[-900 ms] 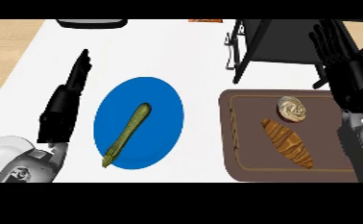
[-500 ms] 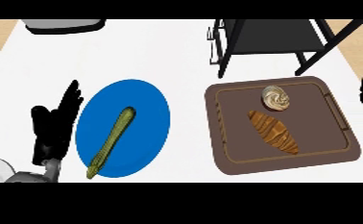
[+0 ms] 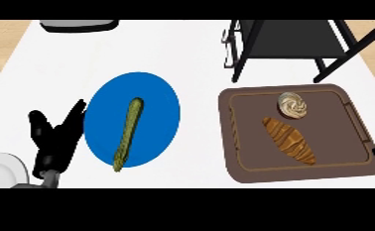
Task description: Pick the cupcake from the tray and place it in the tiered shelf
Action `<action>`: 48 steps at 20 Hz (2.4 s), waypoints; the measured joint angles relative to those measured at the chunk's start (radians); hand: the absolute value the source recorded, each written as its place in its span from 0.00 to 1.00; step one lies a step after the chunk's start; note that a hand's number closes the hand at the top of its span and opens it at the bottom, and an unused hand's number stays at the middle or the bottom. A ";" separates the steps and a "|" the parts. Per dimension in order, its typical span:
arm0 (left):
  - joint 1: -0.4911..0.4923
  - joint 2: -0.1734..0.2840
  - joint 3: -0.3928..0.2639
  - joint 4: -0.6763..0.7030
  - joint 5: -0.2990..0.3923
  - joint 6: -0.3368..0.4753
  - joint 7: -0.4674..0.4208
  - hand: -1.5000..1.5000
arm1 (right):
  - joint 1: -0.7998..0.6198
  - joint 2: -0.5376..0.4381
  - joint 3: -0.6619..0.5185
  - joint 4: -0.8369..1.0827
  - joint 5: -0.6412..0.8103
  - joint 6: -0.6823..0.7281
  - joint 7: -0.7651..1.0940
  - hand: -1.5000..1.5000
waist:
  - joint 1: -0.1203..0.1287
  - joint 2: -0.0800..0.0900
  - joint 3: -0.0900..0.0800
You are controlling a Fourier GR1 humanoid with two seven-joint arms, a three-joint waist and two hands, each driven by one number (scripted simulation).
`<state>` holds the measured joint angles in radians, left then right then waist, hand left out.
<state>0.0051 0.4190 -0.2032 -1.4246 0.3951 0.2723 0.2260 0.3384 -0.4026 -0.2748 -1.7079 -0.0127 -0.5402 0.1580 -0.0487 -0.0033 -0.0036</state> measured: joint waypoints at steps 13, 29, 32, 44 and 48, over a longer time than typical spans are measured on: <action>-0.058 -0.029 0.019 0.067 -0.009 -0.071 -0.021 0.50 | 0.070 -0.159 0.133 -0.485 0.153 0.122 0.640 0.00 | 0.056 0.004 0.004; -0.084 -0.049 0.030 0.090 -0.027 -0.108 -0.020 0.50 | -0.433 -0.181 0.290 -0.161 0.421 0.258 1.042 0.00 | 0.080 0.006 0.005; -0.082 -0.051 0.036 0.093 -0.032 -0.105 -0.017 0.50 | -0.481 -0.147 0.327 -0.104 0.447 0.283 1.054 0.00 | 0.075 0.004 0.005; -0.090 -0.057 0.065 0.116 -0.037 -0.117 -0.009 0.50 | -0.569 -0.025 0.362 0.057 0.587 0.342 1.081 0.00 | 0.056 0.000 0.007; -0.082 -0.058 0.071 0.105 -0.040 -0.127 -0.015 0.50 | -0.595 0.026 0.356 0.111 0.641 0.347 1.073 0.00 | 0.057 0.000 0.006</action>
<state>-0.0768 0.3610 -0.1322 -1.3194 0.3549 0.1457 0.2115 -0.2570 -0.3771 0.0809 -1.5965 0.6284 -0.1928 1.2313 0.0080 -0.0030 0.0025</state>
